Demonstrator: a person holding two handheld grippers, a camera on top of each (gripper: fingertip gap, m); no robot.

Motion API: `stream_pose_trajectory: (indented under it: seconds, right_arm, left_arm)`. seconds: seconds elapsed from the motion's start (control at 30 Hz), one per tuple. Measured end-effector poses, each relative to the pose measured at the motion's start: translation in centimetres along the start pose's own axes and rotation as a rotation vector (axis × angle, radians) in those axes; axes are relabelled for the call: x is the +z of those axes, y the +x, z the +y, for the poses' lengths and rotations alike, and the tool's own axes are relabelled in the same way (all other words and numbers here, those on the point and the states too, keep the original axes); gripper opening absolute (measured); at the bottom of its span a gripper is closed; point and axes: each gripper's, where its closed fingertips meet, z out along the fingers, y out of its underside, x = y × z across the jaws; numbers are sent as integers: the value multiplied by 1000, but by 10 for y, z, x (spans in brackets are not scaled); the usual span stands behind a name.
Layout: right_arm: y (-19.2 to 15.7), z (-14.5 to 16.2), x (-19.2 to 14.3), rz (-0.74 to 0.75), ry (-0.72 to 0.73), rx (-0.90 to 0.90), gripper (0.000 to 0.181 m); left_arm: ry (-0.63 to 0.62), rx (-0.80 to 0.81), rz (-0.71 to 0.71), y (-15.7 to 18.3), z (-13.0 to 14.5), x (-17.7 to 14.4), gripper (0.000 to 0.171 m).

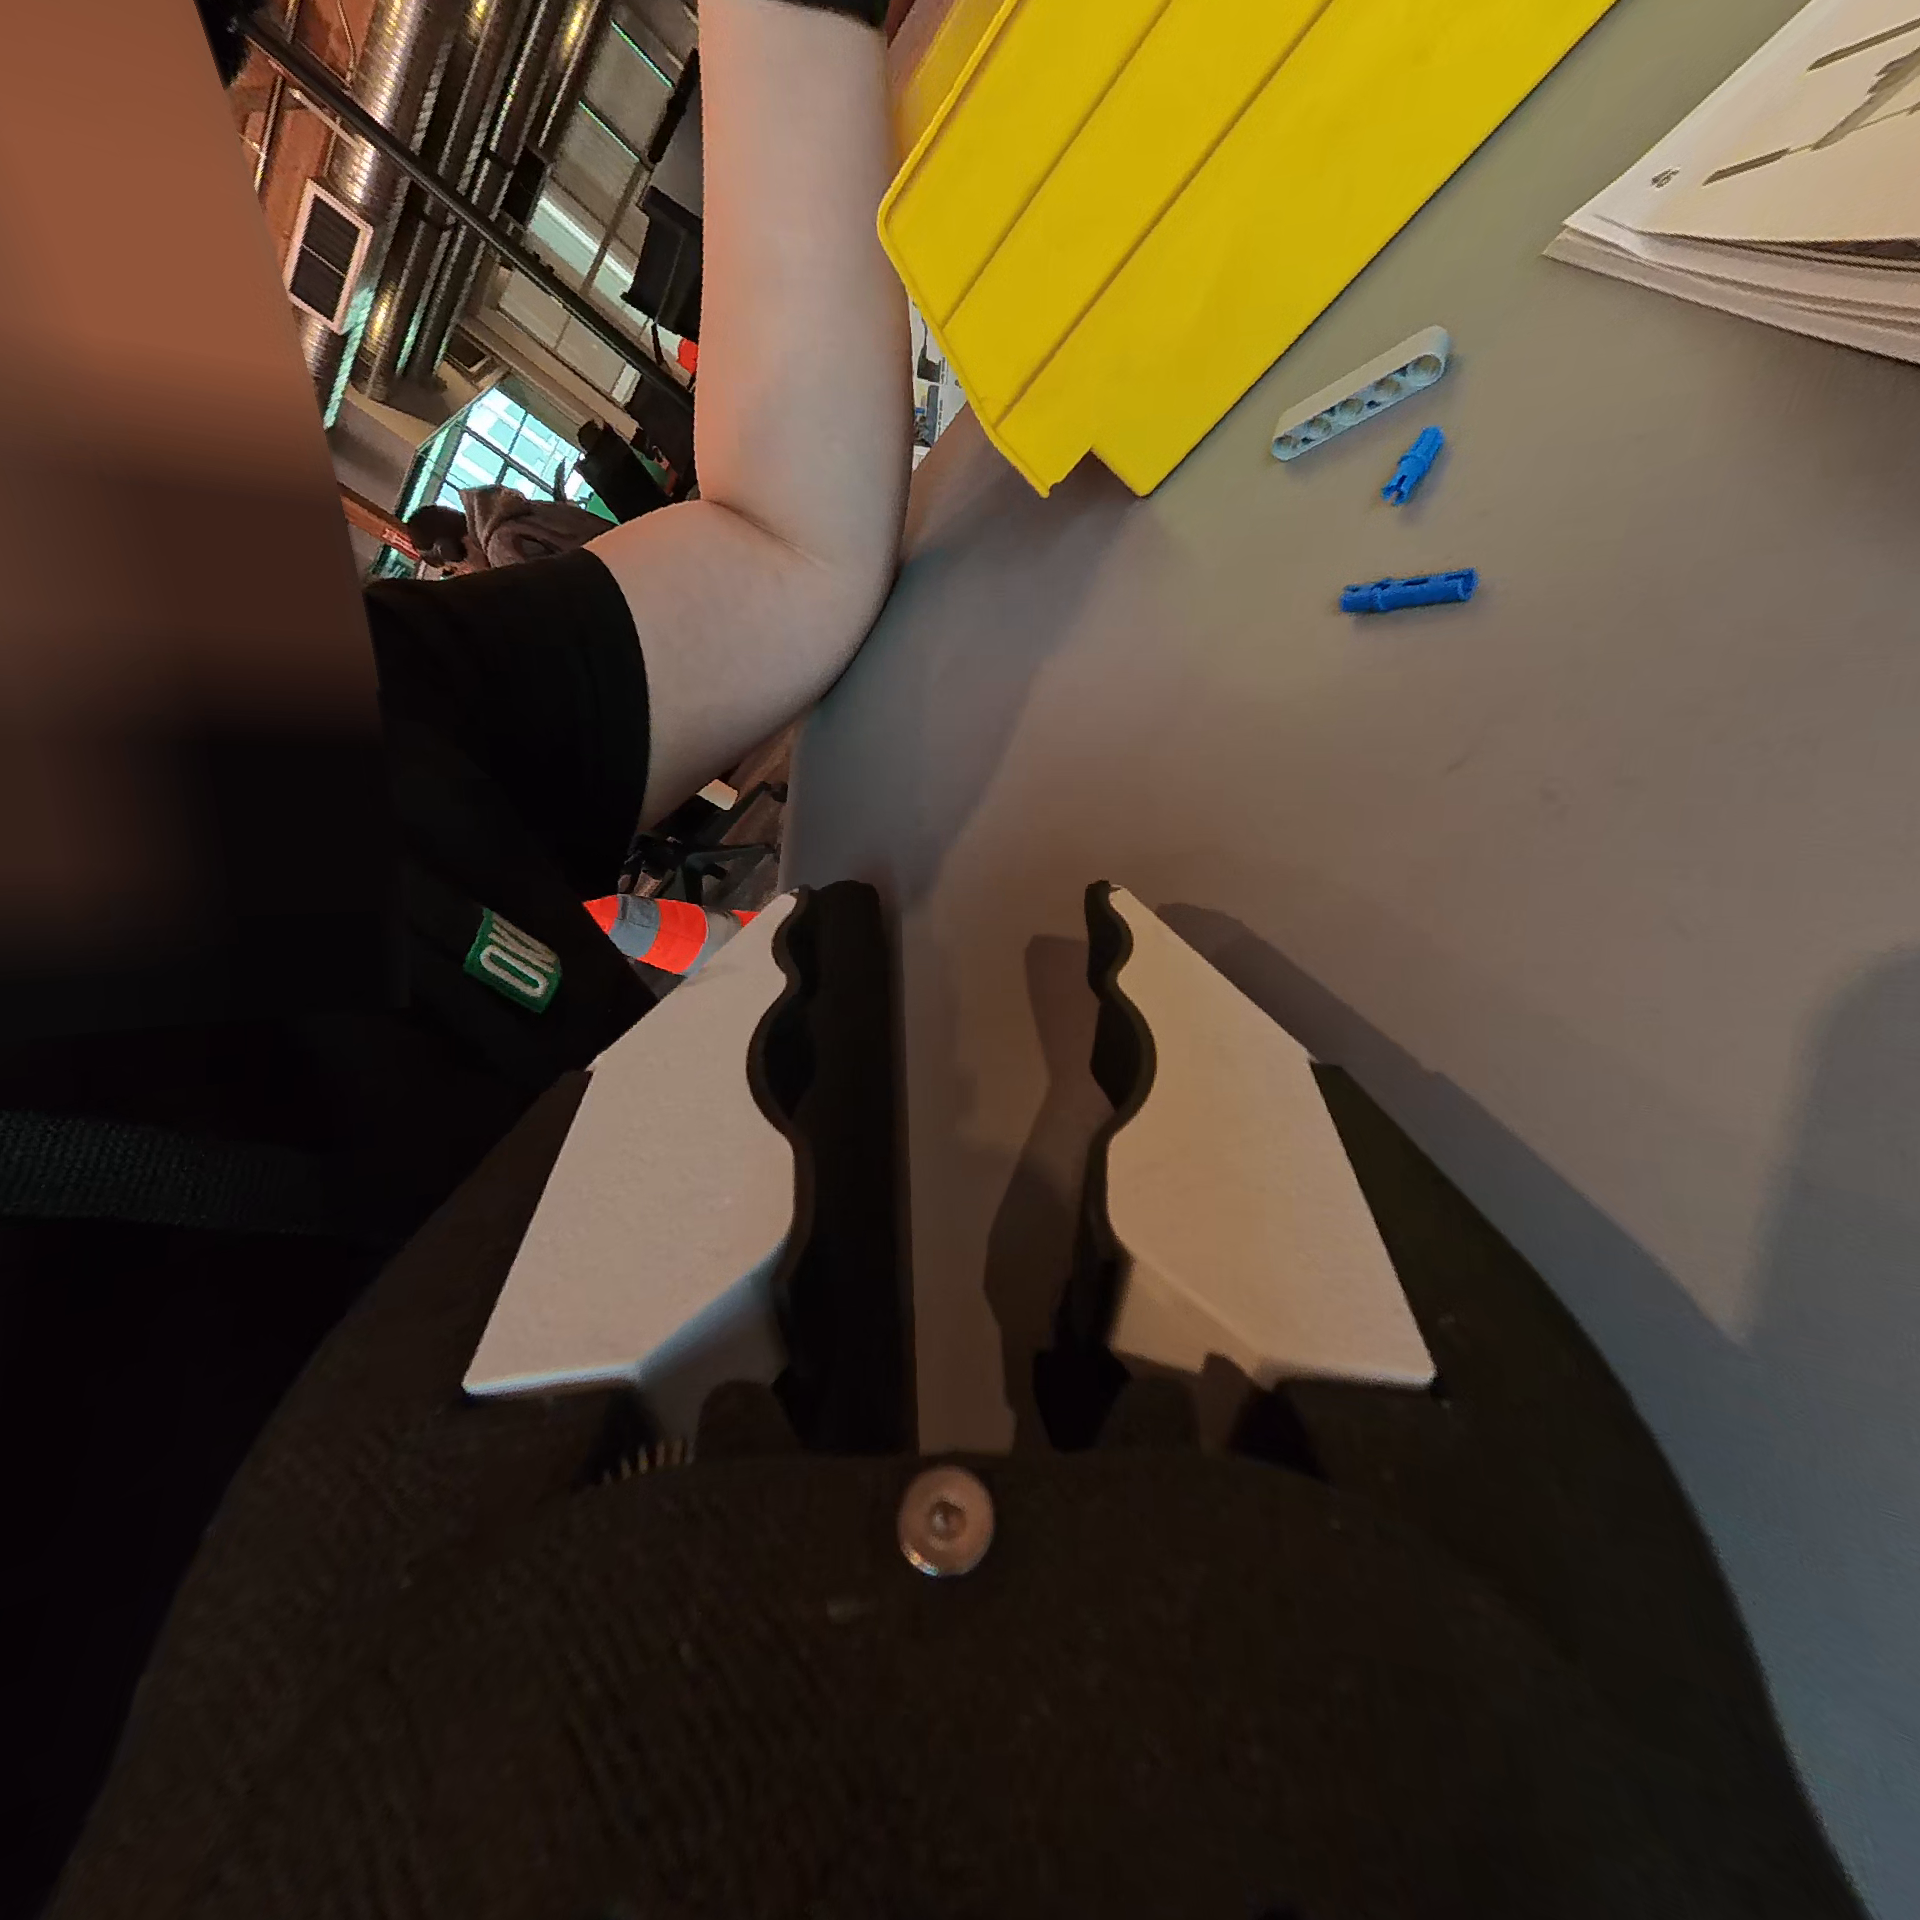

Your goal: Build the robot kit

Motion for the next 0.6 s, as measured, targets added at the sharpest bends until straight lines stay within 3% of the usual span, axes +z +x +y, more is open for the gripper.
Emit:
stream_pose_trajectory:
  seconds: [0.07, 0.2, 0.3, 0.43, 0.53, 0.6]
  right_arm:
    - [0, 0, 1, -2, -1, 0, 50]
    - [-1, 0, 1, -8, -1, 1, 50]
    - [-1, -1, 0, -14, 7, 4, 50]
    - [-1, -2, 0, -15, 9, 6, 51]
    - [-1, -1, 1, -14, 6, 6, 51]
    - [-1, -1, 1, -14, 6, 9, 50]
  left_arm:
    - [107, -53, -20, -7, -24, -4, 34]
    - [384, -84, -72, -19, -84, -9, 51]
    - [414, -49, -126, -22, -96, 2, 55]
    - [415, 0, -46, -1, -103, 14, 69]
    - [344, 55, -171, -12, -98, 25, 87]
    - [350, 78, -202, -12, -100, 22, 80]
